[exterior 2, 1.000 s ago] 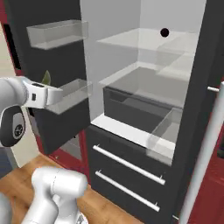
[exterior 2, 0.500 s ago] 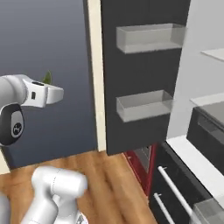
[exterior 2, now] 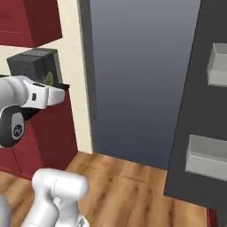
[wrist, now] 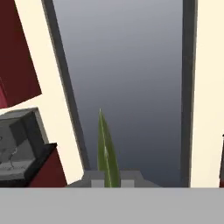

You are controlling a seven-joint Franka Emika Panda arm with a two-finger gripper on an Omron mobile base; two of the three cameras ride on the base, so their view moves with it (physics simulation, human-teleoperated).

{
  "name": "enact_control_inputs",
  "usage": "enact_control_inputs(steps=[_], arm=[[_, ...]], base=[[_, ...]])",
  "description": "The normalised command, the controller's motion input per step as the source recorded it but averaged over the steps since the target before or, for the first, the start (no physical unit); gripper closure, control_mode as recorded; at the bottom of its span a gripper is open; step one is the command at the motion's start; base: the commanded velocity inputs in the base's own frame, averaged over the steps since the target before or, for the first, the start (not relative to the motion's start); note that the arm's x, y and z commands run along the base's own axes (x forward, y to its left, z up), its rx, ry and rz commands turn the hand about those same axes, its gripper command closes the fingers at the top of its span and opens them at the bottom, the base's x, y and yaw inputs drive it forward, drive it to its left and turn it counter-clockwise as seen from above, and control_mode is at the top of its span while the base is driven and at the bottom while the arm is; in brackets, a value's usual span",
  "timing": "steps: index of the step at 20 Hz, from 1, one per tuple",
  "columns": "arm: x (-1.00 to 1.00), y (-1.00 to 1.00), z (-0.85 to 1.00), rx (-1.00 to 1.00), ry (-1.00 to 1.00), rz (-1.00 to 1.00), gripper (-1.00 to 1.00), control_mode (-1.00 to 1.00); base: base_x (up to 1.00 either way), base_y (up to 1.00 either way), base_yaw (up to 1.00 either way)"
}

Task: Take the lemon wedge from the fridge and place it on the plate with fish on the dining counter.

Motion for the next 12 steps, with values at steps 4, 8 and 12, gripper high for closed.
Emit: enact_control_inputs(steps=[4, 8, 12], arm=[[0.00, 0.00, 0.00, 0.00, 0.00, 0.00, 1.00, 1.00], [0.00, 0.00, 0.00, 0.00, 0.00, 0.00, 1.00, 1.00], [0.00, 0.00, 0.00, 0.00, 0.00, 0.00, 1.00, 1.00]], base=[[0.00, 0.00, 1.00], [0.00, 0.00, 1.00], [0.00, 0.00, 1.00]])
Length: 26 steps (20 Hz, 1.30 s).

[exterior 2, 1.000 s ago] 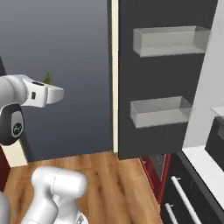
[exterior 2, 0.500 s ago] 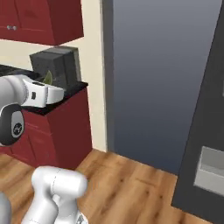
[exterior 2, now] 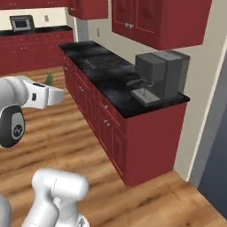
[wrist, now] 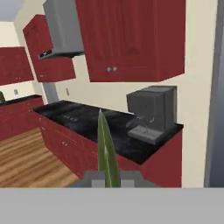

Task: Take the lemon wedge from the fridge and place it on the plate with fish on the dining counter.

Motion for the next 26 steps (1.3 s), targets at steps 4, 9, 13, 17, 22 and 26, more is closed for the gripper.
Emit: enact_control_inputs(steps=[4, 9, 13, 17, 22, 26], arm=[[0.00, 0.00, 0.00, 0.00, 0.00, 0.00, 1.00, 1.00], [0.00, 0.00, 0.00, 0.00, 0.00, 0.00, 1.00, 1.00], [0.00, 0.00, 0.00, 0.00, 0.00, 0.00, 1.00, 1.00], [0.00, 0.00, 0.00, 0.00, 0.00, 0.00, 1.00, 1.00], [0.00, 0.00, 0.00, 0.00, 0.00, 0.00, 1.00, 1.00], [0.00, 0.00, 0.00, 0.00, 0.00, 0.00, 1.00, 1.00]], base=[[0.00, 0.00, 1.00], [0.00, 0.00, 0.99], [0.15, 0.70, 0.62], [0.53, 1.00, 0.14], [0.61, 1.00, 0.02], [0.57, 1.00, 0.00]])
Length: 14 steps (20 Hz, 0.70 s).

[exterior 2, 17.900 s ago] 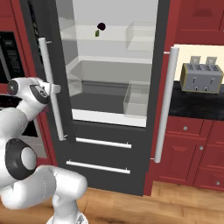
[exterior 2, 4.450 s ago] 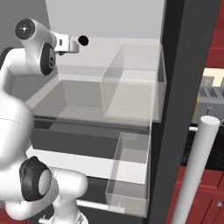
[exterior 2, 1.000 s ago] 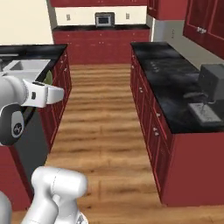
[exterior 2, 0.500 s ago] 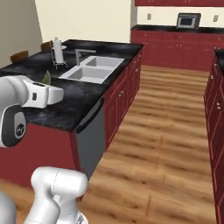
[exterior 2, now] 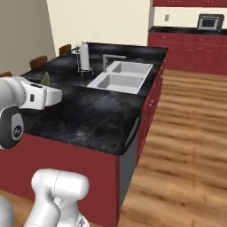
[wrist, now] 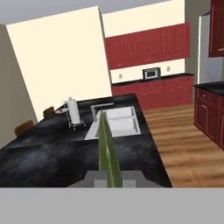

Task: Take the lemon wedge from the fridge and place it on the plate with fish on the dining counter.

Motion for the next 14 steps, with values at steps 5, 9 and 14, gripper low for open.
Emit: enact_control_inputs(steps=[5, 9, 14], arm=[[0.00, 0.00, 0.00, 0.00, 0.00, 0.00, 1.00, 1.00], [0.00, 0.00, 0.00, 0.00, 0.00, 0.00, 1.00, 1.00], [0.00, 0.00, 0.00, 0.00, 0.00, 0.00, 1.00, 1.00]], base=[[0.22, 1.00, 0.00], [0.00, 1.00, 0.00], [0.00, 1.00, 0.00]])
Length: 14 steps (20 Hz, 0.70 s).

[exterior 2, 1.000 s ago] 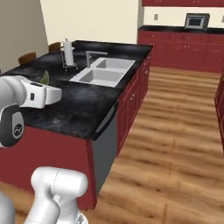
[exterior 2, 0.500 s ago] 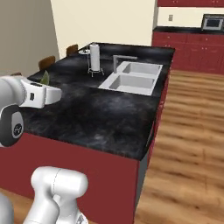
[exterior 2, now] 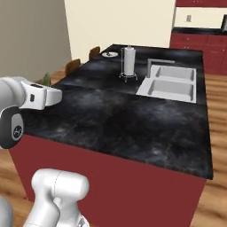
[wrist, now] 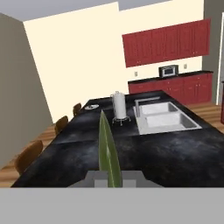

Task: Take the lemon wedge from the fridge and place it on the plate with fish on the dining counter.

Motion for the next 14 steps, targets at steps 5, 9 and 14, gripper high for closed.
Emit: enact_control_inputs(steps=[5, 9, 14], arm=[[0.00, 0.00, 0.00, 0.00, 0.00, 0.00, 1.00, 1.00], [0.00, 0.00, 0.00, 0.00, 0.00, 0.00, 1.00, 1.00], [0.00, 0.00, 0.00, 0.00, 0.00, 0.00, 1.00, 1.00]], base=[[0.00, 1.00, 0.00], [0.05, 1.00, 0.00], [0.17, 1.00, 0.00]])
